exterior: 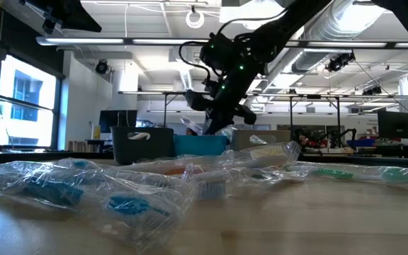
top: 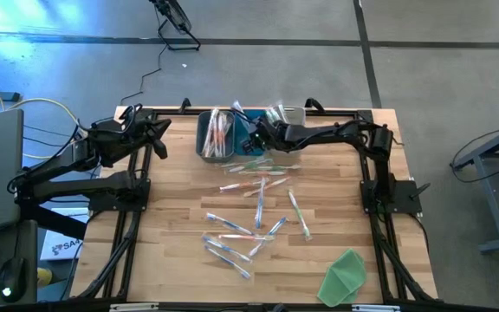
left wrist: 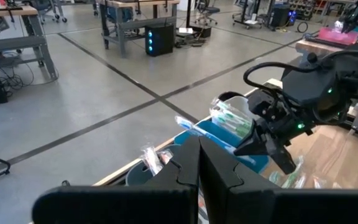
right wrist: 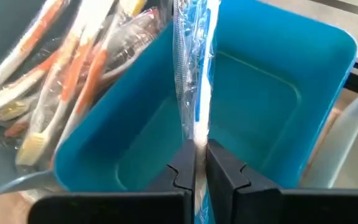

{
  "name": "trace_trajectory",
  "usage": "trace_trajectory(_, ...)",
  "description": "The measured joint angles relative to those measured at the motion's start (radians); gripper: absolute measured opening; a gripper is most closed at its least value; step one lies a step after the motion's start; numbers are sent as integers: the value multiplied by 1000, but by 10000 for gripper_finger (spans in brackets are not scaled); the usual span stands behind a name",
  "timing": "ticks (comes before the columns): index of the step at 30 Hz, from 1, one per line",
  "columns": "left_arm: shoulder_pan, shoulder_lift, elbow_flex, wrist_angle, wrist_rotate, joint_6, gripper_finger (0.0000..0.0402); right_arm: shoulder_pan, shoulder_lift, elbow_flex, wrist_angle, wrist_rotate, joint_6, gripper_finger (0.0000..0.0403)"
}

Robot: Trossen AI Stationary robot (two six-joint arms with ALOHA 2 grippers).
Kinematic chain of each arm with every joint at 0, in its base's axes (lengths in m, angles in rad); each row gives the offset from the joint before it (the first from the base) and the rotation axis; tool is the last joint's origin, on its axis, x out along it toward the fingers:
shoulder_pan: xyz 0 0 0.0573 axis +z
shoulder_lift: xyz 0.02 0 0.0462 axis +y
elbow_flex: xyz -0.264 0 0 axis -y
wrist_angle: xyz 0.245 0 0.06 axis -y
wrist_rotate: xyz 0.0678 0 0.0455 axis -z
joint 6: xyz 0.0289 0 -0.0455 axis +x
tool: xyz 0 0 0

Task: Pick & Place Toothbrushes
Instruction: Put the blue toothbrush into the blue bin

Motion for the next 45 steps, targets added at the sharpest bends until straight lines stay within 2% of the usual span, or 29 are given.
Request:
trace_trajectory(5, 0, 0, 0, -11, 0, 0, 0, 0, 0, 0, -2, 2, -7, 22)
trace_trajectory(15, 0, 0, 0, -23, 0, 0, 0, 0, 0, 0, -2, 4, -10, 122)
trace_trajectory(21, 0, 0, 0, -23, 0, 0, 0, 0, -31, 0, 4, 3, -30, 144)
trace_trajectory(29, 0, 0, 0, -24, 0, 0, 0, 0, -124, 0, 73, -19, -173, 116)
trace_trajectory(33, 0, 0, 0, -25, 0, 0, 0, -1, -150, 0, 125, -105, -207, 87)
trace_trajectory(39, 0, 0, 0, -29, 0, 0, 0, -6, -145, 0, 178, -284, -216, 10)
trace_trajectory(45, 0, 0, 0, -44, 0, 0, 0, -20, -138, 0, 168, -318, -212, 2)
